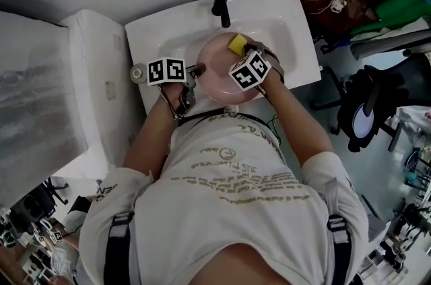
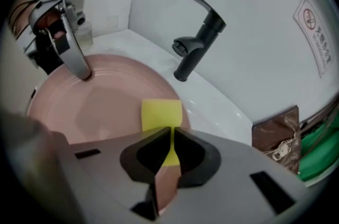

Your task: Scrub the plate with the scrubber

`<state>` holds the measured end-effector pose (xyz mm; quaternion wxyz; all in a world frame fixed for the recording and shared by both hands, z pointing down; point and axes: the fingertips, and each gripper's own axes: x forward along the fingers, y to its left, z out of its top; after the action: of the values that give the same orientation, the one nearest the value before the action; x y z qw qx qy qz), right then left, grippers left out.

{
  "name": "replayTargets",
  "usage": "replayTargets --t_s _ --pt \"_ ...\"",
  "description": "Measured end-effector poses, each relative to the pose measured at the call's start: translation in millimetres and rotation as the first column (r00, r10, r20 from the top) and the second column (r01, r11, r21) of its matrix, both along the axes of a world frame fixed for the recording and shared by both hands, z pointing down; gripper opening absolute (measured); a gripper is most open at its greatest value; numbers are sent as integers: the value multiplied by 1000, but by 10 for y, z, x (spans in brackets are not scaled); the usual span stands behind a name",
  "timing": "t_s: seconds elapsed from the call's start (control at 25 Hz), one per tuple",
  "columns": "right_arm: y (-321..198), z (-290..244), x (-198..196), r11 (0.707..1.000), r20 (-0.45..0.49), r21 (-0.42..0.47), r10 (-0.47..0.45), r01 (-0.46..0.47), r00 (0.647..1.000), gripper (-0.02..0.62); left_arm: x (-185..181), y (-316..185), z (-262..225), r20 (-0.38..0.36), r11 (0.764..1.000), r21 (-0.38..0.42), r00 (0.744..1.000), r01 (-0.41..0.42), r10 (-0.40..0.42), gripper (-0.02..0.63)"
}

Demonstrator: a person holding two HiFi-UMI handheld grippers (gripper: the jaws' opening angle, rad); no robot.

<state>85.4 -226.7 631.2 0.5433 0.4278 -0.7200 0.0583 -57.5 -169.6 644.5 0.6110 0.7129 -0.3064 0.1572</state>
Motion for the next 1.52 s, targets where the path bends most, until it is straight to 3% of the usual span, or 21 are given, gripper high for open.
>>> replayTargets --t_s 0.28,0.64,0.8,0.96,1.16,1.52 --pt "116 79 156 999 -56 -52 -14 11 998 37 -96 -93 -24 33 998 52 999 27 -29 41" --pt "394 182 96 968 -38 -244 -73 62 997 37 -171 -190 -35 70 996 72 996 47 -52 41" --pt "504 199 36 943 33 -329 -52 60 998 37 -192 -250 -60 80 994 87 995 59 -66 41" --pt "636 214 -43 913 124 -405 5 46 992 37 -201 -268 -43 48 994 50 994 98 -100 44" --pt "915 285 -89 840 189 -543 120 2 975 37 -210 -287 -18 57 993 43 992 107 -110 44" --pt "1036 215 -448 802 352 -596 223 34 909 37 -175 -297 -30 41 990 25 989 141 -142 46"
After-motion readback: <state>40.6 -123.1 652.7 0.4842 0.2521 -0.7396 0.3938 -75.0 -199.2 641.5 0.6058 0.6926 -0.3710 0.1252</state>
